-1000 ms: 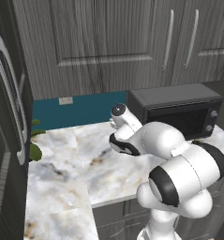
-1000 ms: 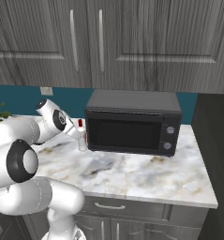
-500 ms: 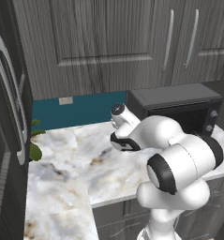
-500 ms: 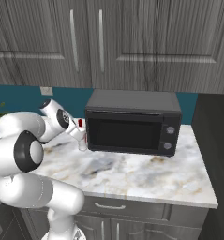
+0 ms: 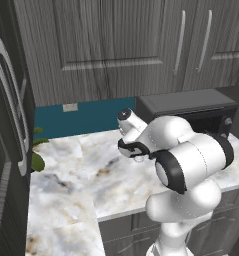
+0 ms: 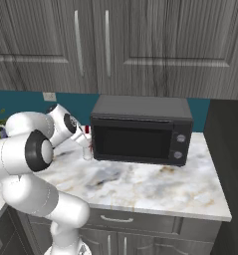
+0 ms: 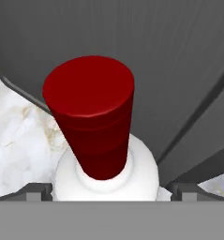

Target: Place the liquors on the top shelf of the fridge to keep them out of children's reach, and place the pear on lower shelves for easy access.

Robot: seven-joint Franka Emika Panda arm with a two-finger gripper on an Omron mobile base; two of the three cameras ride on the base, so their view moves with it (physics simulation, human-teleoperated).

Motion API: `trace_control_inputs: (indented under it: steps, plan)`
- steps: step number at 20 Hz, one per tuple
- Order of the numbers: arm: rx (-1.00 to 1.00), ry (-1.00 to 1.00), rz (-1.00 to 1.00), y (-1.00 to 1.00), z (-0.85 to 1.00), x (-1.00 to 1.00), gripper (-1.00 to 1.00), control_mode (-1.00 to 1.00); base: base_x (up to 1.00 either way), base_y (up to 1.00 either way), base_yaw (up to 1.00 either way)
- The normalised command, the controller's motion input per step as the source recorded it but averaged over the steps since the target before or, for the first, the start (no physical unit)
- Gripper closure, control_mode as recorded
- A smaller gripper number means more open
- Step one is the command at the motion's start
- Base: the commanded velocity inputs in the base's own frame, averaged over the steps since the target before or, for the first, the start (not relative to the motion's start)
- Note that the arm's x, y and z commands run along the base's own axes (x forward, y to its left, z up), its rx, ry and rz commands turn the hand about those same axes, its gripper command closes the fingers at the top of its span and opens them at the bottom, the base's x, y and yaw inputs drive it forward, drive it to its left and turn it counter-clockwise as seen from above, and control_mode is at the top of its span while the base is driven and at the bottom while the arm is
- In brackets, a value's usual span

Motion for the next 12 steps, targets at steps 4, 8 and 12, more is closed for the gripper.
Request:
trace_control_inputs:
  steps: [4, 8, 12]
  plan:
    - [0.00, 0.02, -0.05, -0.07, -0.14, 0.11, -1.00, -1.00, 0.00, 0.00, 0.00]
    - [0.00, 0.03, -0.05, -0.06, -0.19, 0.03, 1.00, -1.00, 0.00, 0.00, 0.00]
    - [0.00, 0.02, -0.04, -0.05, -0.25, 0.00, 1.00, -1.00, 0.00, 0.00, 0.00]
